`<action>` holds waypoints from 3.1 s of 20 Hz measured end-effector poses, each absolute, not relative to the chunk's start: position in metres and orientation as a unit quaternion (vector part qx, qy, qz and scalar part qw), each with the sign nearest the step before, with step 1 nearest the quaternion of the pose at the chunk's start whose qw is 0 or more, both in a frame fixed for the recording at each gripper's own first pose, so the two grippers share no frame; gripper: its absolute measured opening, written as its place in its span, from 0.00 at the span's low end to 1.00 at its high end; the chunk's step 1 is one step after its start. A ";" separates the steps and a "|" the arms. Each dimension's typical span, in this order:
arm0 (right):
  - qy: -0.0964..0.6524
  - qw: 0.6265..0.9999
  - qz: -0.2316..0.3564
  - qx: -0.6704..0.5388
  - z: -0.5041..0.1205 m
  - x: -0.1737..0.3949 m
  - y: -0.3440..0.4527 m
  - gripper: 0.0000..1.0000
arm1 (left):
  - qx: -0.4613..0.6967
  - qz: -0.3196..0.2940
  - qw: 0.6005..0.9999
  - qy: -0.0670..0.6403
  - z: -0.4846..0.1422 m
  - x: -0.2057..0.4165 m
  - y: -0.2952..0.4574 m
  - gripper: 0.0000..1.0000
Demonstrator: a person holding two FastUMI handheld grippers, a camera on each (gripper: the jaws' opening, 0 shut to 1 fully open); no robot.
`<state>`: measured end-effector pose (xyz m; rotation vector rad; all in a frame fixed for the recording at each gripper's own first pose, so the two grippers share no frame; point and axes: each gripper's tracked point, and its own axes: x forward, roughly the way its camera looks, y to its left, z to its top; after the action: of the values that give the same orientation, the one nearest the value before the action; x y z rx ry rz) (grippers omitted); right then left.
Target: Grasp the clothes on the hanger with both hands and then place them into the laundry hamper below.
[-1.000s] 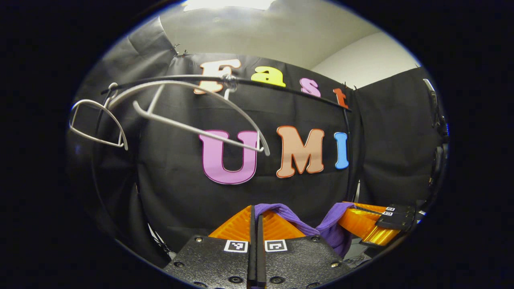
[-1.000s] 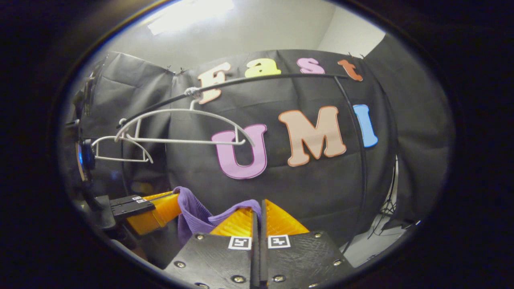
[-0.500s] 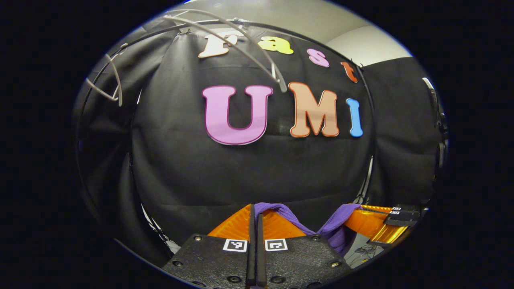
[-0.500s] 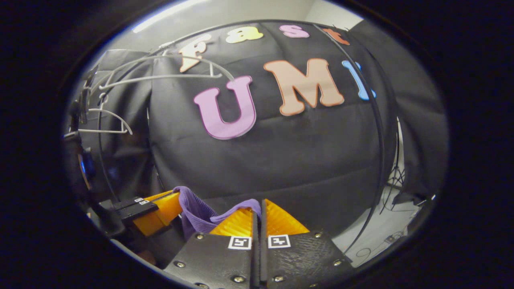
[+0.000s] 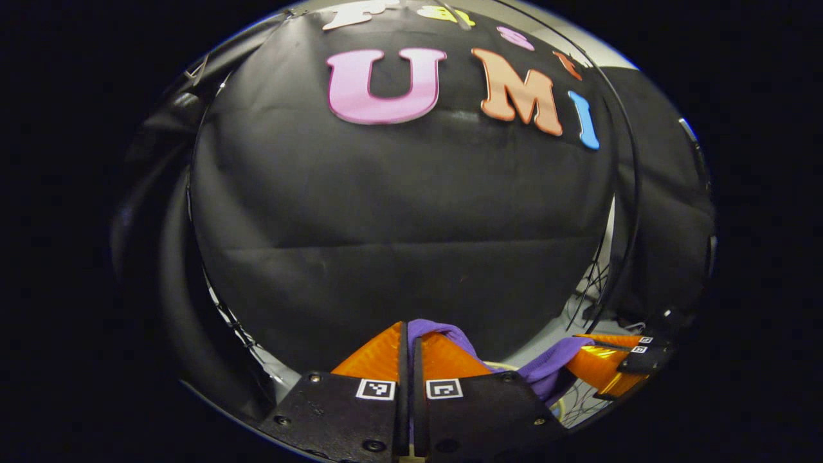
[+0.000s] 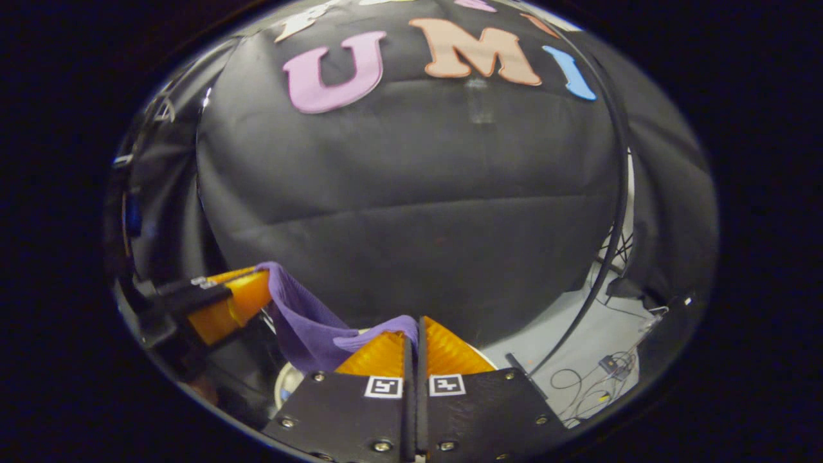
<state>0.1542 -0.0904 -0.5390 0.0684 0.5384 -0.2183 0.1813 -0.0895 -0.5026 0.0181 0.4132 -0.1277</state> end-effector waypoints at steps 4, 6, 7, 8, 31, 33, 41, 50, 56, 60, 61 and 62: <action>0.318 0.941 -0.117 0.001 -0.612 0.137 -0.098 0.01 | 0.014 -0.055 0.956 0.287 -0.581 0.186 -0.080 0.04; 0.339 0.933 -0.120 -0.005 -0.646 0.133 -0.102 0.00 | 0.028 -0.051 0.939 0.338 -0.610 0.178 -0.082 0.04; 0.353 0.928 -0.117 -0.003 -0.663 0.130 -0.099 0.01 | 0.037 -0.056 0.932 0.355 -0.621 0.176 -0.086 0.04; 0.362 0.925 -0.118 -0.004 -0.678 0.128 -0.100 0.01 | 0.045 -0.057 0.927 0.369 -0.639 0.172 -0.088 0.04; 0.360 0.915 -0.183 -0.012 -0.668 0.105 -0.101 0.97 | 0.025 -0.114 0.887 0.448 -0.652 0.119 -0.101 0.96; 0.331 0.923 -0.196 0.014 -0.637 0.111 -0.102 0.98 | 0.023 -0.114 0.905 0.409 -0.620 0.135 -0.092 0.97; 0.214 0.955 -0.204 -0.016 -0.460 0.132 -0.119 0.97 | -0.050 -0.098 0.946 0.306 -0.467 0.158 -0.076 0.95; 0.083 0.975 -0.189 -0.083 -0.258 0.103 -0.064 0.93 | -0.032 -0.108 0.978 0.177 -0.291 0.146 -0.052 0.92; 0.033 0.980 -0.177 -0.090 -0.167 0.063 -0.029 0.93 | -0.002 -0.092 0.989 0.115 -0.208 0.138 -0.039 0.92; 0.007 0.981 -0.171 -0.094 -0.116 0.045 -0.009 0.93 | -0.033 -0.103 0.991 0.078 -0.144 0.109 -0.031 0.90; 0.001 0.981 -0.168 -0.091 -0.107 0.039 -0.004 0.93 | -0.035 -0.103 0.991 0.072 -0.132 0.101 -0.027 0.90; -0.003 0.982 -0.165 -0.088 -0.096 0.030 -0.001 0.94 | -0.036 -0.104 0.992 0.061 -0.124 0.098 -0.024 0.91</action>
<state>0.0296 -0.0007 -0.0957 -0.1768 -0.0055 -0.3330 0.0982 -0.0239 -0.1240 -0.0720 0.1232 -0.2094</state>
